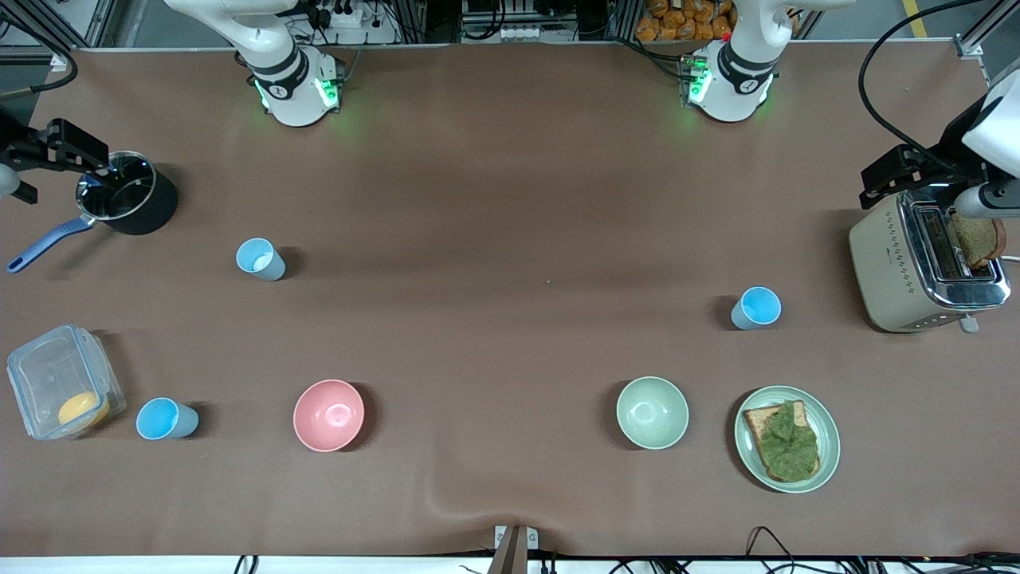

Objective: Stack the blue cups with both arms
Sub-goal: 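Lower the left gripper over the blue cup beside the toaster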

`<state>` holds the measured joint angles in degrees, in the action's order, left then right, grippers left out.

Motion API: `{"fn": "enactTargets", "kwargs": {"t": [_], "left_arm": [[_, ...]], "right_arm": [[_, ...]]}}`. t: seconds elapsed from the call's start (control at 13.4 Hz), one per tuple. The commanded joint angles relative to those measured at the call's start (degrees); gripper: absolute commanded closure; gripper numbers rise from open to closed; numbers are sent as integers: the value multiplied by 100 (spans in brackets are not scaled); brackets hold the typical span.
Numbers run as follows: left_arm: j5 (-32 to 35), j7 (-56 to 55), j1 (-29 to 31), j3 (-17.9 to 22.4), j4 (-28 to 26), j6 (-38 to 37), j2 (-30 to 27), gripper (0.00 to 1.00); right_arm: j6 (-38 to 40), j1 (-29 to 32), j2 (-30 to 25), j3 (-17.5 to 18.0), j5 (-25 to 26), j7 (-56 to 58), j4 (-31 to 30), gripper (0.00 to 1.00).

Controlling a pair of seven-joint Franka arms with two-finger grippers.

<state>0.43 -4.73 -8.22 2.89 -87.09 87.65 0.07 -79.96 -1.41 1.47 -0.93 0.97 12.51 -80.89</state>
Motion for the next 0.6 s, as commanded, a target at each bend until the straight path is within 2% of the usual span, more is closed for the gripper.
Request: {"fn": "enactTargets", "kwargs": {"t": [0.0, 0.3, 0.52], "left_arm": [[133, -19, 4, -34, 43, -20, -7, 0], [46, -1, 57, 1, 157, 15, 203, 0], [98, -19, 31, -25, -9, 146, 388, 0]], "right_arm": [[120, -52, 38, 5, 88, -100, 118, 0], [121, -44, 38, 5, 79, -91, 118, 0], [121, -35, 38, -4, 79, -91, 109, 0]]}}
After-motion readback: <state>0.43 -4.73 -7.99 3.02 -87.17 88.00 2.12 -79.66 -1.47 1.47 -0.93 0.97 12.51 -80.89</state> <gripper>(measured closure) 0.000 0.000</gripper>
